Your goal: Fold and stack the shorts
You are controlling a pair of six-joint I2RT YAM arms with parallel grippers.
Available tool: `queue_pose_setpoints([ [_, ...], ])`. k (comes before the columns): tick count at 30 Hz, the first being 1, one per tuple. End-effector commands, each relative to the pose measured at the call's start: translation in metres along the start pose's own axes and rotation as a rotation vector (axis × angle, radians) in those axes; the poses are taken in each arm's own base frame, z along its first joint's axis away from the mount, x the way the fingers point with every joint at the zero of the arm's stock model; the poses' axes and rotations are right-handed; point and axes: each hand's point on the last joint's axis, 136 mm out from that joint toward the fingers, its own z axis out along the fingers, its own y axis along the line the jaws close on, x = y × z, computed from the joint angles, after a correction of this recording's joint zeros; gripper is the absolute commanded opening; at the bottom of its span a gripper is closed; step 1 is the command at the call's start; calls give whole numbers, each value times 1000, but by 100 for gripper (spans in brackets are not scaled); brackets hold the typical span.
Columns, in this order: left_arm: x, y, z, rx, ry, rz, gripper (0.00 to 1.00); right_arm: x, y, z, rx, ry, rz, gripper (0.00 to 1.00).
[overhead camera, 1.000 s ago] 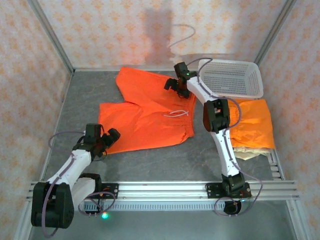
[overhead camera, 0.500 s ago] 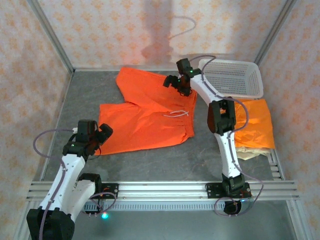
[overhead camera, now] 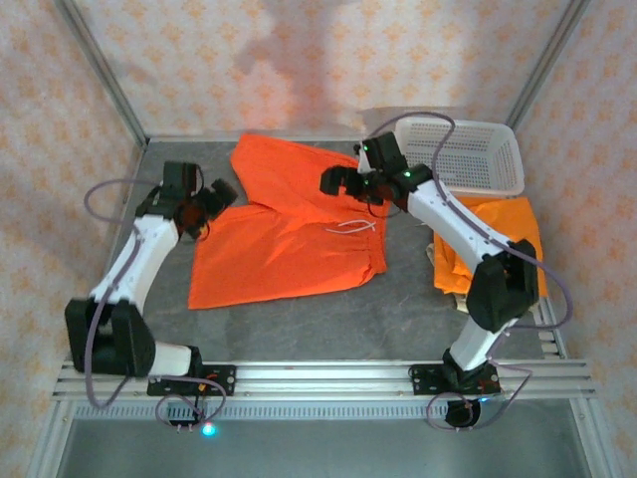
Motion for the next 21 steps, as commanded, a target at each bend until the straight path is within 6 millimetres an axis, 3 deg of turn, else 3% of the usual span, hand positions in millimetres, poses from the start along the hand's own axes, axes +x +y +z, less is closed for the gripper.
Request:
queue_pose_setpoints([
  [1,-21,-21,34,-7,35,50,94,13,-9,-22,9,-44,-51,99],
  [6,-44,-31,93,-80,88,68,85,46,-26,-50,42,-63,-69,99],
  [8,-43,-31,124,-104,136,71,79,56,-33,-63,61,-76,-74,99],
  [12,-40,-33,164,-148,201,97,71,71,-46,-79,101,-92,-79,99],
  [17,-35,-31,198,-210,236,130,63,85,-55,-88,121,-94,-66,99],
  [20,-34,-34,213,-211,246,126,47,90,-59,-89,127,-92,-55,99],
  [21,-34,-37,214,-210,247,129,38,91,-60,-89,130,-91,-52,99],
])
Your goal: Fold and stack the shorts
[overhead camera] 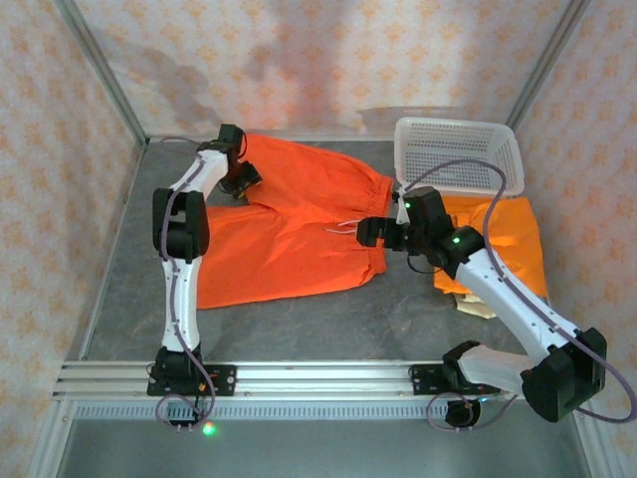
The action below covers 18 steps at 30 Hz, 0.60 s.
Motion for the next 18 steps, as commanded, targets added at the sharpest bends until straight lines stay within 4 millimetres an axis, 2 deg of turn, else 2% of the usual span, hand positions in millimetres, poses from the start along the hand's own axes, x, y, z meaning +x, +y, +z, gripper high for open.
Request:
queue_pose_setpoints([
  [1,-4,-4,-11,-34,0,23,30,4,-10,-5,44,-11,5,99],
  [3,-13,-8,-23,-52,-29,57,15,7,-15,-4,61,-7,4,99],
  [5,-23,-13,-45,-93,-82,134,5,12,-19,-3,77,3,4,99],
  [9,-35,-29,-99,-234,-224,371,2,23,-30,7,114,33,20,99],
  [11,-33,-39,-116,-308,-283,486,3,29,-35,13,131,53,27,99],
  [12,-29,-46,-120,-347,-305,551,7,32,-38,16,142,63,33,99],
  [14,-23,-51,-124,-438,-337,658,23,36,-42,20,157,78,37,99],
  [16,-18,-55,-124,-535,-358,756,60,38,-45,22,168,84,39,99],
  [18,-14,-56,-124,-590,-363,809,75,39,-47,23,179,88,39,99],
])
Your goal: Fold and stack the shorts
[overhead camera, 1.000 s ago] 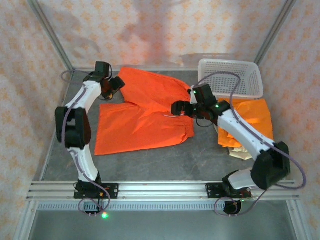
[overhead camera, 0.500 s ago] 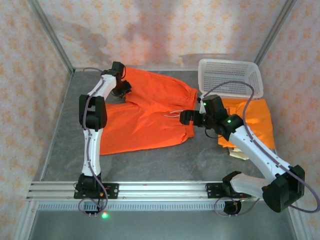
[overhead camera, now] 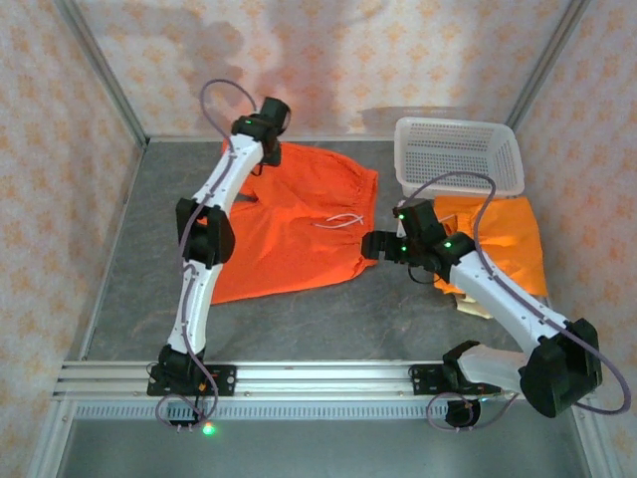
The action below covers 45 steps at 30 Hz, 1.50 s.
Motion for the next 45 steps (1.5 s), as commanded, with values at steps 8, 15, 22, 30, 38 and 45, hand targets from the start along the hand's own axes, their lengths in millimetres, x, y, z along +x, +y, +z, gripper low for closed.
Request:
queue_pose_setpoints([
  [8,18,38,-32,188,74,-189,84,5,-12,7,51,3,25,99],
  [15,45,88,-17,304,103,-483,80,8,-10,16,36,26,25,99],
  [22,60,87,33,380,220,-599,79,8,-4,18,8,40,18,99],
  [30,59,73,84,354,313,-625,75,15,-12,13,36,40,17,99],
  [38,52,62,106,344,325,-625,39,16,-16,7,50,21,15,99],
  [45,15,59,53,219,166,-397,0,16,-19,10,67,23,22,99],
])
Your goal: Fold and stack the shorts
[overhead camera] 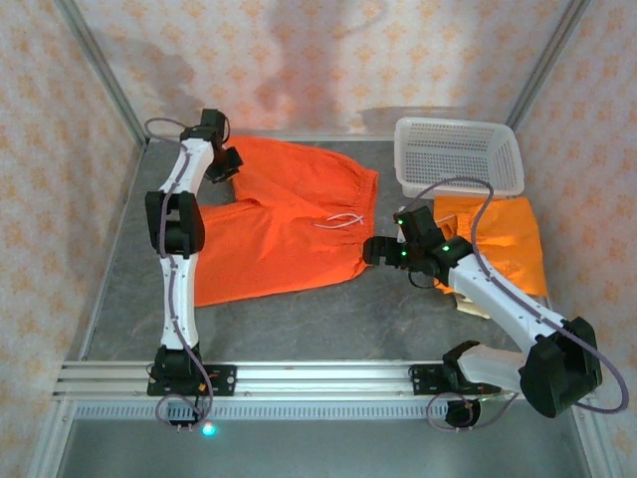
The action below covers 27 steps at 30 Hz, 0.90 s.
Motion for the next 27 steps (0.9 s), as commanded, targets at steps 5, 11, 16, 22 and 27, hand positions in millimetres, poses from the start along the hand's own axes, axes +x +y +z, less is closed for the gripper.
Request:
queue_pose_setpoints([
  [5,12,-71,-97,-195,-228,441,0,2,-19,2,88,-19,23,99],
  [11,83,-140,-98,-379,-274,892,0,6,-39,0,168,-52,95,99],
  [16,151,-176,-58,-437,-233,1119,6,15,-50,-1,185,-70,154,99],
  [22,186,-193,-45,-261,-129,1067,34,25,-57,-4,188,-75,175,99],
  [27,178,-222,-104,91,-99,874,72,26,-56,-1,174,-73,183,99],
])
